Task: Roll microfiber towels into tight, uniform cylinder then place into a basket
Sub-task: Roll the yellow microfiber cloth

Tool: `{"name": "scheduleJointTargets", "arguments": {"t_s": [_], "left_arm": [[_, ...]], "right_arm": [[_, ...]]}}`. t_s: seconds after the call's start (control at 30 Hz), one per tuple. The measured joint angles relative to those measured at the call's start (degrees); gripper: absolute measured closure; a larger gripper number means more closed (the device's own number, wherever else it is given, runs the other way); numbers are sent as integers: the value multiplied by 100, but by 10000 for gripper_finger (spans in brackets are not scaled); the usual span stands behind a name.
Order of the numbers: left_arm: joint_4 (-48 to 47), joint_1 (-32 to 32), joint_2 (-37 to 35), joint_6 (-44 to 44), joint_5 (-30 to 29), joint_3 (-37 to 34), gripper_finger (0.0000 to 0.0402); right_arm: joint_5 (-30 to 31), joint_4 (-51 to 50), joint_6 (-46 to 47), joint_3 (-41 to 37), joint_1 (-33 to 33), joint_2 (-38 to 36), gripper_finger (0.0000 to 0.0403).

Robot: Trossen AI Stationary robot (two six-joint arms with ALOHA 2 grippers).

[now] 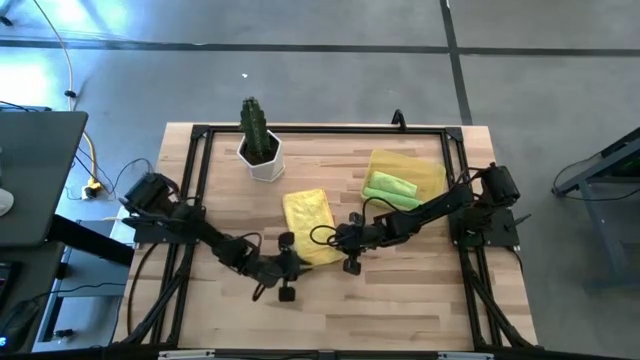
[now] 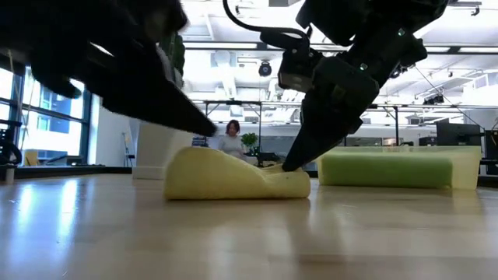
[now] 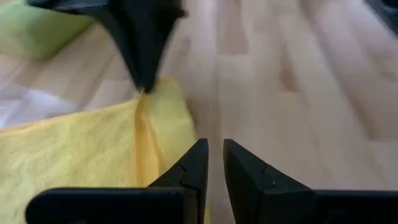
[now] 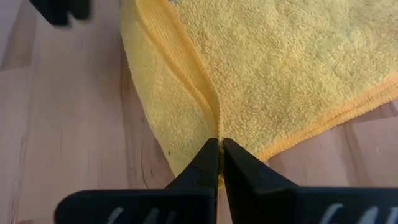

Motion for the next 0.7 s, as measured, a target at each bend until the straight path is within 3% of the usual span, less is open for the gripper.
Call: {"name": "scheduleJointTargets", "arguments": {"t_s": [0.3, 0.7], "left_arm": [[70, 275, 587, -294, -69, 52, 359], [-502, 176, 588, -1210, 321, 55, 359]], "right_arm": [[-4, -94, -2, 0, 0, 0, 403], [-13, -101, -307, 0, -2, 0, 403]]}}
